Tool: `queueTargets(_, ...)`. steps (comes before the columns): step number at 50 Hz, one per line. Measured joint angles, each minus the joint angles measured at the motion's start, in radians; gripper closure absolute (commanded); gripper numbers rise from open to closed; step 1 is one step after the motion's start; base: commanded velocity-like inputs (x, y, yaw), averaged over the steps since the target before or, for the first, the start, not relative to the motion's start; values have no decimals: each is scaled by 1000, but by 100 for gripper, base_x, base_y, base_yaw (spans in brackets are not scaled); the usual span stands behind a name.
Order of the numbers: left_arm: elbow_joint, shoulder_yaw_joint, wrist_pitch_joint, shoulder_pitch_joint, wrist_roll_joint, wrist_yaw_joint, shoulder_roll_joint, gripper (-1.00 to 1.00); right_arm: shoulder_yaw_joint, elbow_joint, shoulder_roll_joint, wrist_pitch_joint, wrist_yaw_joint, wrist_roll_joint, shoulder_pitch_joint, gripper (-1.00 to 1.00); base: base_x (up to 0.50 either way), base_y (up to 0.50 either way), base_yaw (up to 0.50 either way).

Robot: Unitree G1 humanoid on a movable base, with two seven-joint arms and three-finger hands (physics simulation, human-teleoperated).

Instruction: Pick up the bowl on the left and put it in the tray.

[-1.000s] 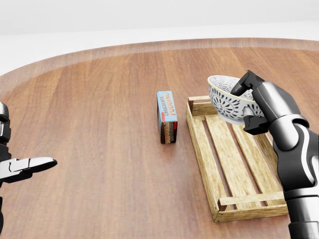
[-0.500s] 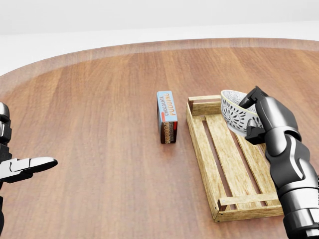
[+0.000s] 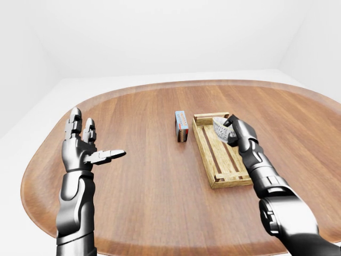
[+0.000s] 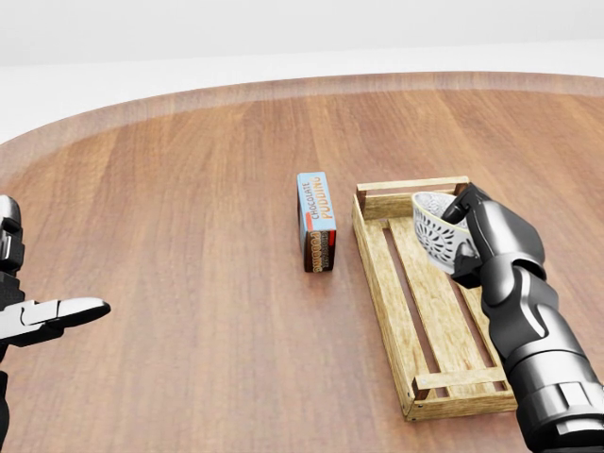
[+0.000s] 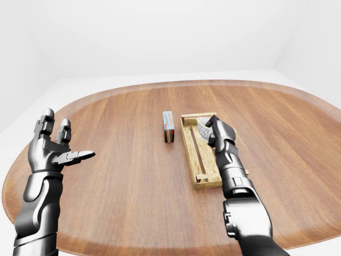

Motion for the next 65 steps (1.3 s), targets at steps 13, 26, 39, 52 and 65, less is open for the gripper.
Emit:
queueTargets(13,1,1,0,-2,-2,-1,2,-100,21,96,24,0,-46,-12,-28,100,0,0,0)
queueTargets(26,-4,1,0,1,-3,-4,2,-100,33,161,43,0,-81,-14,-37,100,0,0,0)
queueTargets(39,-12,0,0,3,-9,-13,0,-100,40,199,54,0,-106,-22,-38,100,0,0,0)
queueTargets(52,-13,2,0,3,-11,-16,0,-100,44,233,59,0,-130,-29,-39,100,0,0,0)
queueTargets(65,-17,4,0,3,-16,-16,1,-100,45,243,66,0,-150,-45,-44,-100,0,0,0)
